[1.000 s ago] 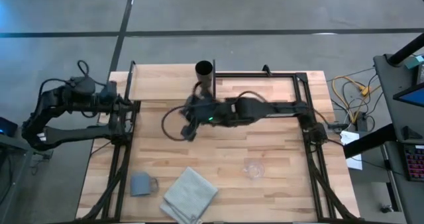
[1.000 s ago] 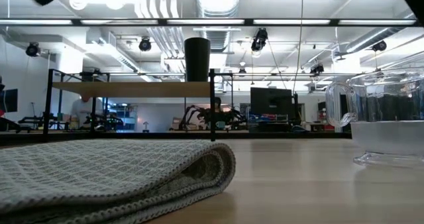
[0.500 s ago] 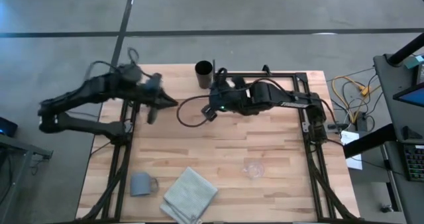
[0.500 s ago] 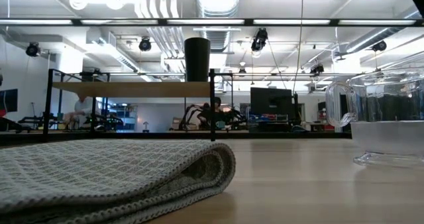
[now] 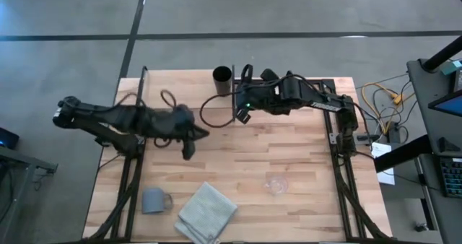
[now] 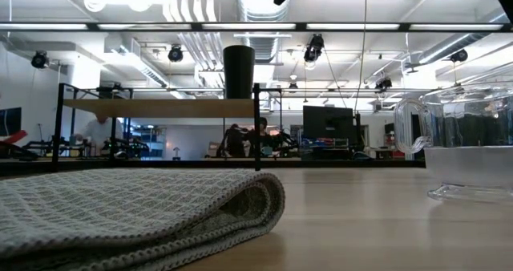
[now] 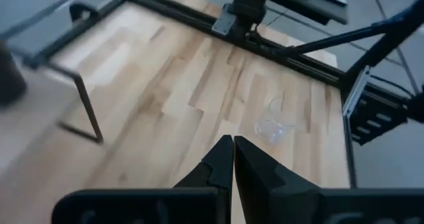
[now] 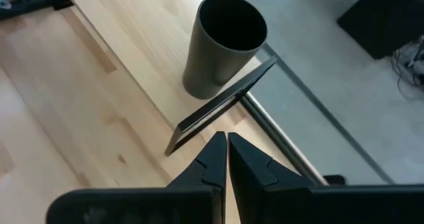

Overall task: Stack small to large cups/mugs on shelf
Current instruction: Put the blue mug on the shelf

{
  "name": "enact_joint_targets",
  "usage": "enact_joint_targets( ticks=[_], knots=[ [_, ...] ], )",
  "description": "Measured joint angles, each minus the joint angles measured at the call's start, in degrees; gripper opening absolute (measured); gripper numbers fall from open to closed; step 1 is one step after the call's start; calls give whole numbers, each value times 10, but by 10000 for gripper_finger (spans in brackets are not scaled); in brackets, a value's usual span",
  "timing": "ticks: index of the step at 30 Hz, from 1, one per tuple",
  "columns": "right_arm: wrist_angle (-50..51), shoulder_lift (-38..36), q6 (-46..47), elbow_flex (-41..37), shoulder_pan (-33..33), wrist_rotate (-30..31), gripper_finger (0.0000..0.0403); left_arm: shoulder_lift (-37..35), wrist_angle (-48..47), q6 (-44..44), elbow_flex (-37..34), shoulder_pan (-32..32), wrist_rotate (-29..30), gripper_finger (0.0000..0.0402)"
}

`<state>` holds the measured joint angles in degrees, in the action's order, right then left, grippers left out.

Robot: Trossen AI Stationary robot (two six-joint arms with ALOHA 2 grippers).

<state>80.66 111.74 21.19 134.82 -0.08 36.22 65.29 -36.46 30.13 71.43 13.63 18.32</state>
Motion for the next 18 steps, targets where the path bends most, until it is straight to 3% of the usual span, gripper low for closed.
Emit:
enact_joint_targets(
  ticks=[7, 10, 14, 18],
  knots=[
    [-2, -16, -48, 0, -3, 0, 9, 24, -70, 239, -2, 144, 156, 0],
    [-2, -16, -53, 0, -3, -1, 9, 45, -124, 344, -4, 200, 183, 0],
    [-3, -16, -68, 0, -3, -1, 9, 81, -190, 411, 0, 252, 159, 0],
    [-4, -14, -80, 0, -3, -1, 9, 119, -263, 375, 7, 279, 49, 0]
  ],
)
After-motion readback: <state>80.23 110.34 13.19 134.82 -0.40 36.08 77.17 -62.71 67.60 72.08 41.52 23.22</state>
